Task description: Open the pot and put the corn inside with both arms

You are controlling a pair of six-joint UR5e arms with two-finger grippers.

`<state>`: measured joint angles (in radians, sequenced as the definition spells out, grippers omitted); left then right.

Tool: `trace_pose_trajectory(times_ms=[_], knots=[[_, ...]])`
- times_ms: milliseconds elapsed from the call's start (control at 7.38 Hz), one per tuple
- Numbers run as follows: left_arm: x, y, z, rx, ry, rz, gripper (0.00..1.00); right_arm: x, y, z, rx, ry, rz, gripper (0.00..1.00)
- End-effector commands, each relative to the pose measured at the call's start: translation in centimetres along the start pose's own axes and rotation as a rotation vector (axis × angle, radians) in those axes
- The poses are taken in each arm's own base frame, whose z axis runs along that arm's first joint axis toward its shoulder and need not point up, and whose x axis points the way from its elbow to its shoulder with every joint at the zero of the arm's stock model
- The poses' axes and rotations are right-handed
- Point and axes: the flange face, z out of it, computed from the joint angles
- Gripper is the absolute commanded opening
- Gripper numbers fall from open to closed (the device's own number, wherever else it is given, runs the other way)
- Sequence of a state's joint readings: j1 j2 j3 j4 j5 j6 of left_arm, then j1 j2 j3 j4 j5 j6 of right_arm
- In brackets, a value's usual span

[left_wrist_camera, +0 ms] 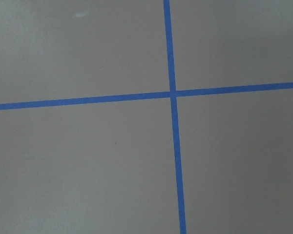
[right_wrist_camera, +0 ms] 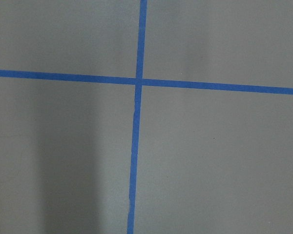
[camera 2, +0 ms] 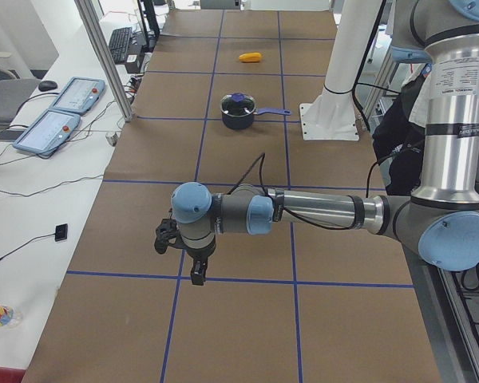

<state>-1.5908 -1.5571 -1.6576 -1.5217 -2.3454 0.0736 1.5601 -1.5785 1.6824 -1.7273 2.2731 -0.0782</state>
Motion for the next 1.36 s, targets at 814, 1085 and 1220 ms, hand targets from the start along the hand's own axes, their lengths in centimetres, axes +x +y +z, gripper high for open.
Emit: trace_pose_trajectory(times_ms=[814, 1085, 1220], knots=[[3.7, -1.4, -3.7, 0.078, -0.001, 0.076, 0.99, -3.1, -1.5, -3.7, 0.158, 0.014, -0.129, 1.0], [6.4, -4.7, -6.8, 0.238, -0.019, 0.234, 0.99, -4.7, -2.2, -5.6, 0.385, 0.02, -0.32, 1.0], [6.4, -4.5, -6.7, 0.27, -0.015, 0.256, 0.99, -4.9, -2.2, -5.7, 0.409, 0.015, -0.341, 1.0]])
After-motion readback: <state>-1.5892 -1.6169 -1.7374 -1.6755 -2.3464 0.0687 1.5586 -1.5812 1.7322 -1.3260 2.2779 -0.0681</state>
